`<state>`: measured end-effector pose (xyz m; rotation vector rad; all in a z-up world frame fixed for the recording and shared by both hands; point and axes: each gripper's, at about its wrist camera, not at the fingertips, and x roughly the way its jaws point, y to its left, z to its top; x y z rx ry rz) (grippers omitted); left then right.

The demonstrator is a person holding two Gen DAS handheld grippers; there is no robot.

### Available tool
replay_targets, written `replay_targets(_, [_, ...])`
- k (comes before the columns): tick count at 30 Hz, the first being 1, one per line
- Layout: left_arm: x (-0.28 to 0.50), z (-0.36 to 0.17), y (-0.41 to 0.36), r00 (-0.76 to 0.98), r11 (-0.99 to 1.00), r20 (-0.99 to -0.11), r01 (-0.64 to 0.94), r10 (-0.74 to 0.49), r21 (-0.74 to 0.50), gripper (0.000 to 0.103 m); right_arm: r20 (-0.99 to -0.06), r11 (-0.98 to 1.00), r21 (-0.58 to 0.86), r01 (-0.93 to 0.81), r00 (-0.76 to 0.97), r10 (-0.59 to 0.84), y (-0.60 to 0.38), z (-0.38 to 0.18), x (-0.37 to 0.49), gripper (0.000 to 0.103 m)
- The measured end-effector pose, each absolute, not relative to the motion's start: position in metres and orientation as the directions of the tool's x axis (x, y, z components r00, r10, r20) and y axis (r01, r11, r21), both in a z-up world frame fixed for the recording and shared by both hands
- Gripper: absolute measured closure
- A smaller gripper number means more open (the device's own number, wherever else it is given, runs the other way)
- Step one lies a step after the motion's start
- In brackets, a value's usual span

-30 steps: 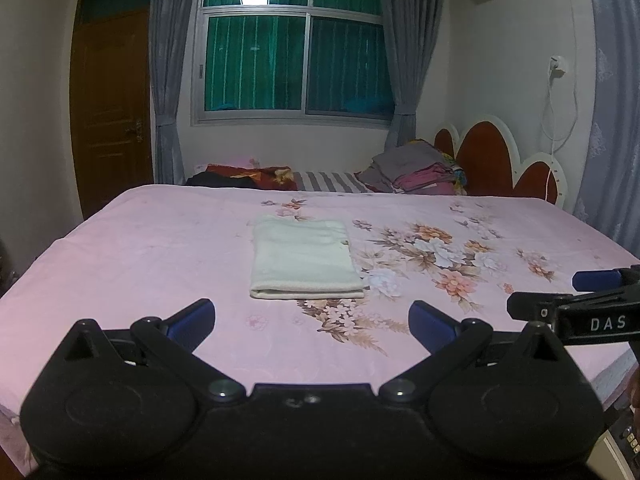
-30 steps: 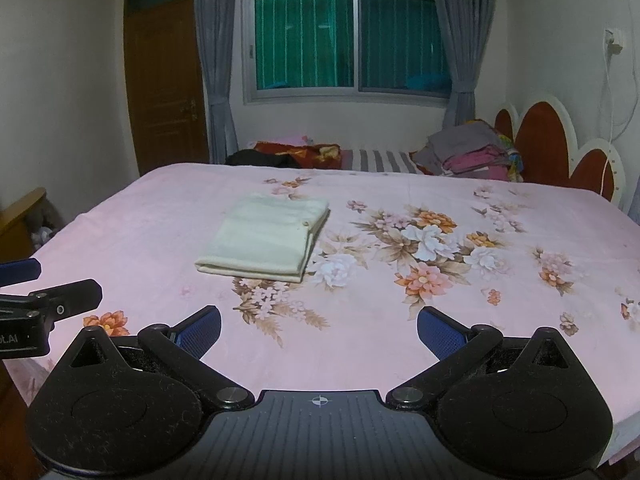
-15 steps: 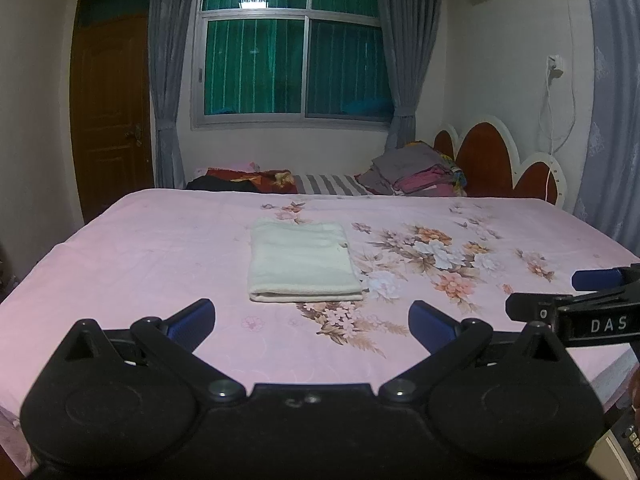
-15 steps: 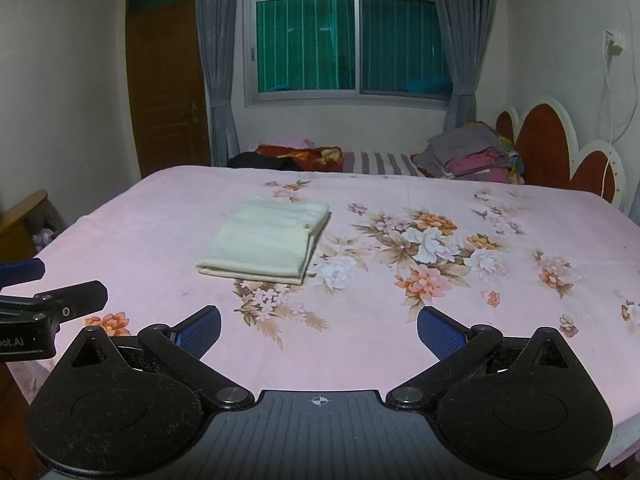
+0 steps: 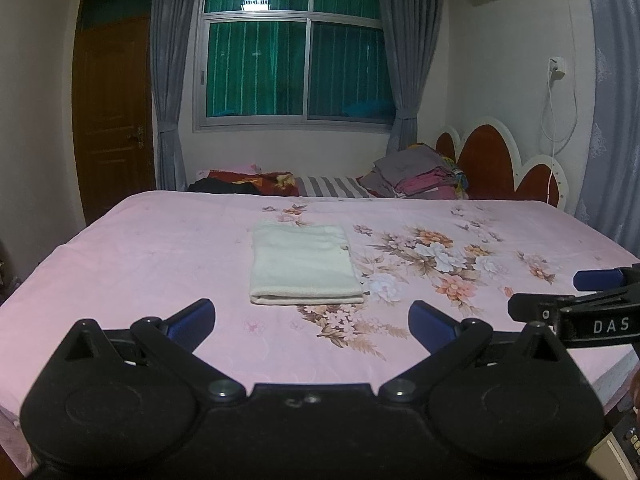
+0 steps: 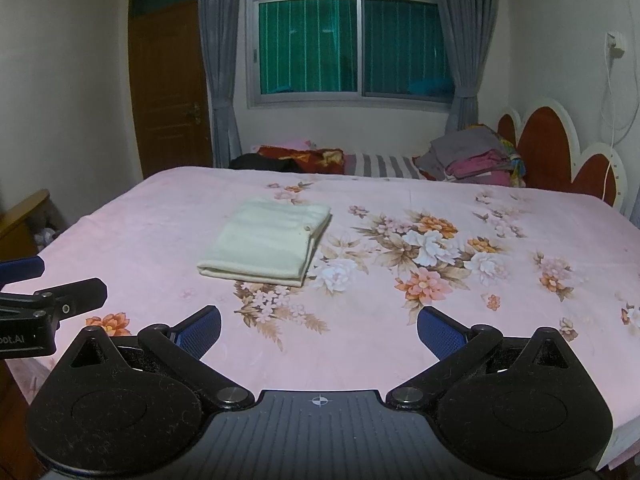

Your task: Fold small clothes

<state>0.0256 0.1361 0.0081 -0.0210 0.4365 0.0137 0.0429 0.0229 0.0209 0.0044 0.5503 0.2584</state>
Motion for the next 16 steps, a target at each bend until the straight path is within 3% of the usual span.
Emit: replay_targets(16, [0.0265, 0.0106, 0.1272, 0.901, 1.0, -0.433, -0.007, 0.007, 0.001, 0.001, -0.507, 0.966, 0.087, -0.244, 0.824, 0.253, 0.0132, 0.0238, 0.0444, 0.0])
